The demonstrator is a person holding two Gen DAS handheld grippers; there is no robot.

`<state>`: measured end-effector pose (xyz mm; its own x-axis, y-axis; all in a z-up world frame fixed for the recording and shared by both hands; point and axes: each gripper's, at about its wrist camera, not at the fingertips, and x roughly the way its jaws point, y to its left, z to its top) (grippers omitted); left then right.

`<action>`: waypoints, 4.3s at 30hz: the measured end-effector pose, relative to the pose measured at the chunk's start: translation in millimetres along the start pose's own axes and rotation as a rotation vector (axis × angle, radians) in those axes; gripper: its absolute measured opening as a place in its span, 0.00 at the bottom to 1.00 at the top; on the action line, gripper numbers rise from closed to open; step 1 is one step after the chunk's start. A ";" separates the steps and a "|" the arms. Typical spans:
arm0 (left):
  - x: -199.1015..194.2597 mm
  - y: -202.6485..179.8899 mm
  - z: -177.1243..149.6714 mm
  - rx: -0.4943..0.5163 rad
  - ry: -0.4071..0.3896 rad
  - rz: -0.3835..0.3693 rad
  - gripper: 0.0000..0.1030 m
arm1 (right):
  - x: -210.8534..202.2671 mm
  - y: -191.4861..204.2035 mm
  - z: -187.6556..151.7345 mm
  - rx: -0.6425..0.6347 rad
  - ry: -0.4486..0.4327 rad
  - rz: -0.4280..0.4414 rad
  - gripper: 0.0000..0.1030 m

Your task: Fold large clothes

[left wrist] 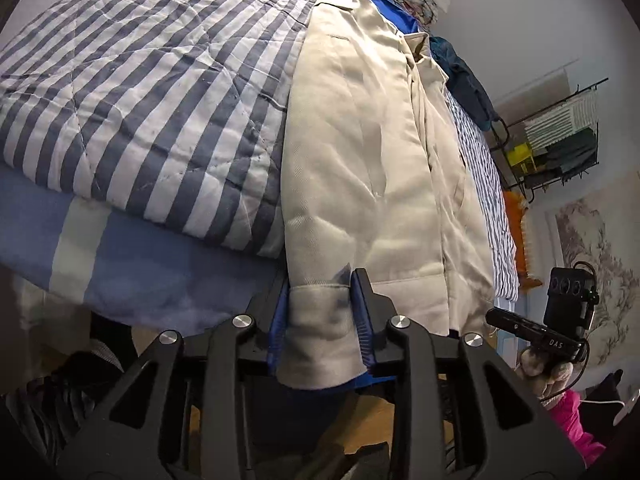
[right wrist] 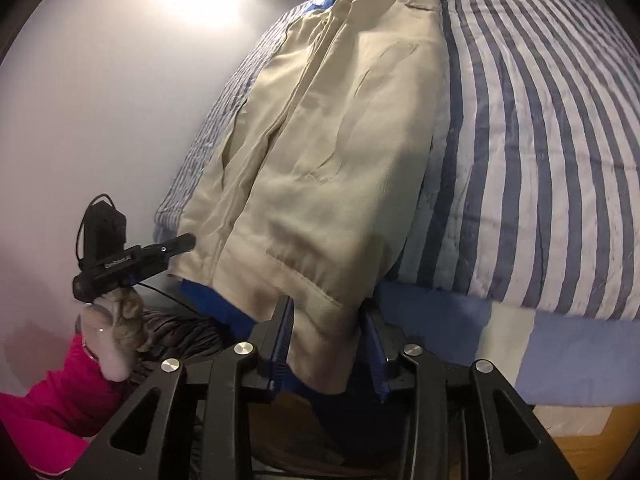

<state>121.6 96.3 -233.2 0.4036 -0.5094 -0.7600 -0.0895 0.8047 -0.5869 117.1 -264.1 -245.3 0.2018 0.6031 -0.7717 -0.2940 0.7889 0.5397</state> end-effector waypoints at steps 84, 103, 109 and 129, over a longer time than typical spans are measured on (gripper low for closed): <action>93.6 -37.7 208.7 0.148 0.153 -0.046 0.08 | 44.5 -66.8 190.9 0.044 -0.065 0.014 0.43; 63.7 -19.2 200.4 0.015 0.058 0.025 0.30 | 25.9 -58.7 199.1 0.041 -0.166 -0.140 0.11; 65.8 -21.8 228.7 0.017 0.000 0.002 0.49 | 27.2 -65.8 203.2 0.079 -0.176 -0.039 0.32; 68.7 -49.1 250.8 0.125 -0.132 0.223 0.42 | 24.7 -32.1 212.7 -0.027 -0.208 -0.355 0.29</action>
<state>382.1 98.3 -186.6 0.5025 -0.2782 -0.8186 -0.0795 0.9279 -0.3641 330.2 -249.4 -210.1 0.4785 0.3067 -0.8228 -0.1956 0.9507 0.2406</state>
